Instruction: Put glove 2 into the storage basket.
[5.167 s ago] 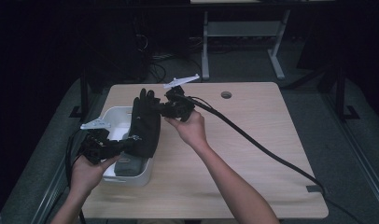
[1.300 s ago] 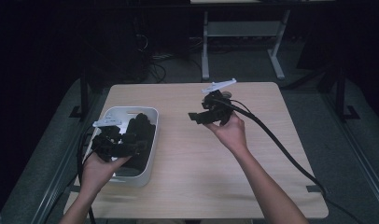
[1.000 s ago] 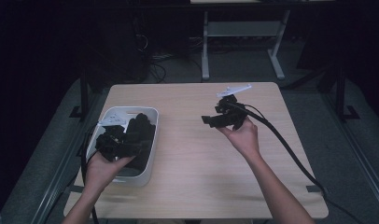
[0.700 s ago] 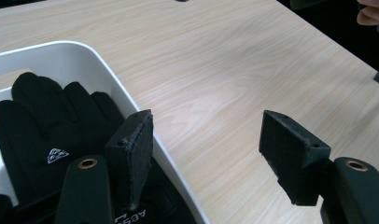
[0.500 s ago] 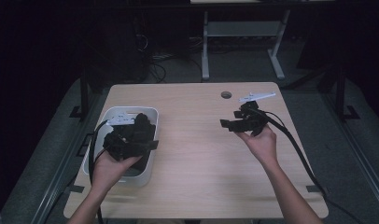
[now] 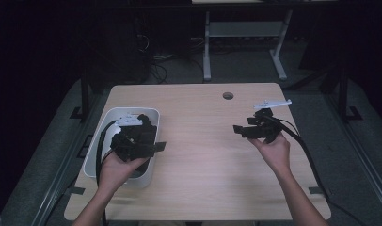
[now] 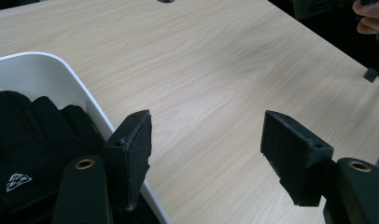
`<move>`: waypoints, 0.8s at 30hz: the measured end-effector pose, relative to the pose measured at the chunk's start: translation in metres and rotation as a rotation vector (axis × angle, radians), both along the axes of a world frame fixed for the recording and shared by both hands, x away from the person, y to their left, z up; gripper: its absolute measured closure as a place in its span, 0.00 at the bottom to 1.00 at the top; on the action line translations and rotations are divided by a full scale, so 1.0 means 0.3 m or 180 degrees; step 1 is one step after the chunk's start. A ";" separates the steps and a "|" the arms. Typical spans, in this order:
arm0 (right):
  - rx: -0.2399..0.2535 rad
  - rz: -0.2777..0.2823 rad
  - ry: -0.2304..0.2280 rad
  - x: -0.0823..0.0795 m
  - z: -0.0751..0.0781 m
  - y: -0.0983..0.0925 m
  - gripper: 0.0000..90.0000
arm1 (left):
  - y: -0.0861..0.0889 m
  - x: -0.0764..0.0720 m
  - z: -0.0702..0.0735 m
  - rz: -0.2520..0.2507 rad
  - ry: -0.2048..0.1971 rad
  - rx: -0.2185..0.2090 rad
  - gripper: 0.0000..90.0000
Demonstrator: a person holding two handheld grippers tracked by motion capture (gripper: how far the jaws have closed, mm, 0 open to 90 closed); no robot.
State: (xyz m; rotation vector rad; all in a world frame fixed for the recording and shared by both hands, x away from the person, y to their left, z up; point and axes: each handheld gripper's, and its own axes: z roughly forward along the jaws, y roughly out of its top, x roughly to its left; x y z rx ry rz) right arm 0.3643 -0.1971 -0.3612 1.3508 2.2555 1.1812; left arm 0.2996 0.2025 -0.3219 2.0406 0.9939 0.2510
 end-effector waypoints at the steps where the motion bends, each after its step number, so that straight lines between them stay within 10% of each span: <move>1: 0.0013 -0.0024 0.0020 -0.005 -0.007 -0.012 0.32 | -0.005 0.000 -0.001 0.0005 0.0002 -0.0016 0.37; 24: 0.0061 -0.0199 0.0069 -0.071 -0.073 -0.132 0.31 | -0.096 -0.012 -0.027 -0.0132 0.0007 0.0039 0.31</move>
